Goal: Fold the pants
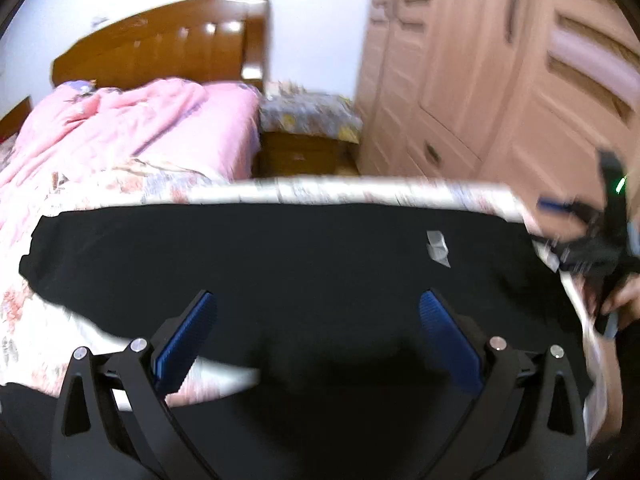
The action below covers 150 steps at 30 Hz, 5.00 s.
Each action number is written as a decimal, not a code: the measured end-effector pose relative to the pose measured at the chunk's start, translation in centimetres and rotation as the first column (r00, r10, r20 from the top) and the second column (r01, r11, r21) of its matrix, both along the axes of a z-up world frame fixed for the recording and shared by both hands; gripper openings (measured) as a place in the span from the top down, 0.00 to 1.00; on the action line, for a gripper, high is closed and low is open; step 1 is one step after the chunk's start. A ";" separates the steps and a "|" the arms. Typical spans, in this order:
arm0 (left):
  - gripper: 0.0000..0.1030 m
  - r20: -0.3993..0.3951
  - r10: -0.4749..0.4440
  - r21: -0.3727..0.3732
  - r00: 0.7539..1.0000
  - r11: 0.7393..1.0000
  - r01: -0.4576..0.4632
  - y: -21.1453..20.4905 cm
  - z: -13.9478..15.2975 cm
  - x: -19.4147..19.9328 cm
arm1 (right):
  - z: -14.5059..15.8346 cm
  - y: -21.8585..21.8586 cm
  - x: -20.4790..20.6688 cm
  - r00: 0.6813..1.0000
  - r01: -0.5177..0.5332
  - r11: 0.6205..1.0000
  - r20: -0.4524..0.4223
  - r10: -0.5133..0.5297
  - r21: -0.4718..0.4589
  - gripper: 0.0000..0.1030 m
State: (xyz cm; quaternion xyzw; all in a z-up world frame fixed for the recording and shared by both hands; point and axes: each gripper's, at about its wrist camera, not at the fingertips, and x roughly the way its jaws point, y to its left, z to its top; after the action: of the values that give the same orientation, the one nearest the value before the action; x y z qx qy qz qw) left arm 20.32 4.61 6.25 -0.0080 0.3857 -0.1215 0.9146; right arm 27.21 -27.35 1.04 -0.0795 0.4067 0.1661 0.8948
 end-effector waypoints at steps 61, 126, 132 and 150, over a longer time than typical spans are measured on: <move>0.90 -0.028 -0.673 0.423 0.739 0.662 0.619 -4.9 -1.8 -18.4 | 2.9 2.6 -27.2 0.977 -0.118 0.993 0.182 0.113 0.021 0.91; 0.92 -0.009 0.095 -0.191 0.995 0.977 -0.095 6.3 -2.2 -22.7 | -1.9 -4.1 -33.7 0.930 0.346 0.826 -0.045 -0.365 0.446 0.92; 0.92 -0.181 0.096 -0.108 0.979 0.987 -0.117 5.6 -9.4 -22.8 | -6.2 -5.0 -33.8 0.900 0.435 0.778 -0.188 -0.393 0.454 0.92; 0.91 -0.200 0.097 -0.064 0.975 0.992 -0.111 5.4 -10.2 -23.0 | -6.9 -5.1 -34.0 0.888 0.459 0.772 -0.239 -0.393 0.439 0.93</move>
State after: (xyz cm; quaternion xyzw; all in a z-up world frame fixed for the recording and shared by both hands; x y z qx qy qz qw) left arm -2.68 9.99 -3.99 -0.0746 0.4681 -0.0865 0.8763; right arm -6.81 -32.43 -5.88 0.2522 0.4184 0.0599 0.8705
